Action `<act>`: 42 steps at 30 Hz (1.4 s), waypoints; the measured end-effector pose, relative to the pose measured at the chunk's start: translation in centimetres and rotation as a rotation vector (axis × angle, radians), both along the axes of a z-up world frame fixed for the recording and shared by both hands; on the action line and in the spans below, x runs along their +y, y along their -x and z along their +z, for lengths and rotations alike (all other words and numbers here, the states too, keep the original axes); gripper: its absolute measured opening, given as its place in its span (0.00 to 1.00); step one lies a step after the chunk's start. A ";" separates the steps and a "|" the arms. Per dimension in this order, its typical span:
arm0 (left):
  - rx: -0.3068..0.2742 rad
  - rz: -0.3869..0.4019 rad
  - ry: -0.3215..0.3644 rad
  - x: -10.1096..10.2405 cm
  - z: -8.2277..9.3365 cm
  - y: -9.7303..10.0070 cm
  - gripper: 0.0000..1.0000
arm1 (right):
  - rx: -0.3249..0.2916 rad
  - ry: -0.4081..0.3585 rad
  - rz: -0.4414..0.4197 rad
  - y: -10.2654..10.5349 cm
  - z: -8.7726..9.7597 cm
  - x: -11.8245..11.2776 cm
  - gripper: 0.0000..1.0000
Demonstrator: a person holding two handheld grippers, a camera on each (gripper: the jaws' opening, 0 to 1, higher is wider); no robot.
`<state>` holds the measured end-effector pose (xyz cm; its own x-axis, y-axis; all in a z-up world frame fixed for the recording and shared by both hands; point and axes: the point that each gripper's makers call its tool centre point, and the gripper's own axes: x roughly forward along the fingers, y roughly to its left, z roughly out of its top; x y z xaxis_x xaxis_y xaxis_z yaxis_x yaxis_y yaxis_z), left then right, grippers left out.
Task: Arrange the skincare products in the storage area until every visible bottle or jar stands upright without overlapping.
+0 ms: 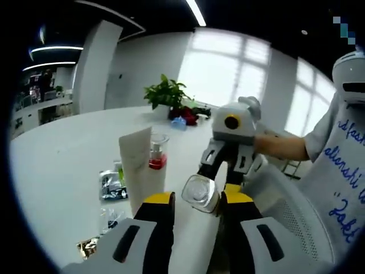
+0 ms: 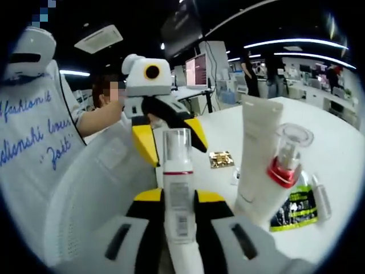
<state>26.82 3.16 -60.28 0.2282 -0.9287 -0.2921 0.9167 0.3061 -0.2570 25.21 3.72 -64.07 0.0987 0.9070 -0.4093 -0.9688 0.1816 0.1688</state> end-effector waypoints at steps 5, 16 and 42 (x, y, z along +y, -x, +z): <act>0.013 -0.043 0.015 -0.5 0.1 0.6 0.22 | 0.001 -0.012 0.024 0.3 0.1 0.2 0.19; -0.002 -0.077 -0.018 -1.2 0.2 1.2 0.18 | -0.066 0.050 0.031 0.1 -0.8 0.3 0.20; 0.054 0.099 -0.208 -1.4 -3.0 -2.2 0.17 | -0.097 0.252 -0.177 -3.2 -4.6 0.2 0.26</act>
